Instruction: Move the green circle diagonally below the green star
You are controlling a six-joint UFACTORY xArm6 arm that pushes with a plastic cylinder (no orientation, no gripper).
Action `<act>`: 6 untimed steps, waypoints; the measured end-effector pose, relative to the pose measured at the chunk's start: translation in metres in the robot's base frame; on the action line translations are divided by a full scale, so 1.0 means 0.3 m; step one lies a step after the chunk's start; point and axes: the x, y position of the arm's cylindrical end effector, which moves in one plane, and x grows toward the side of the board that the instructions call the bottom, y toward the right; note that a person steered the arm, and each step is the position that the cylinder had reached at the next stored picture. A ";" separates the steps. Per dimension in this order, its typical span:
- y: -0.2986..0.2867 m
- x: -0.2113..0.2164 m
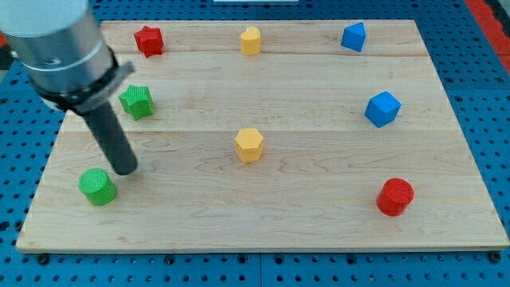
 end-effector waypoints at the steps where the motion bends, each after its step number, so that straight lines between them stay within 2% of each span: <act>1: 0.002 0.000; 2: 0.087 0.033; 3: 0.269 0.078; 5: 0.325 0.081; 6: 0.290 0.211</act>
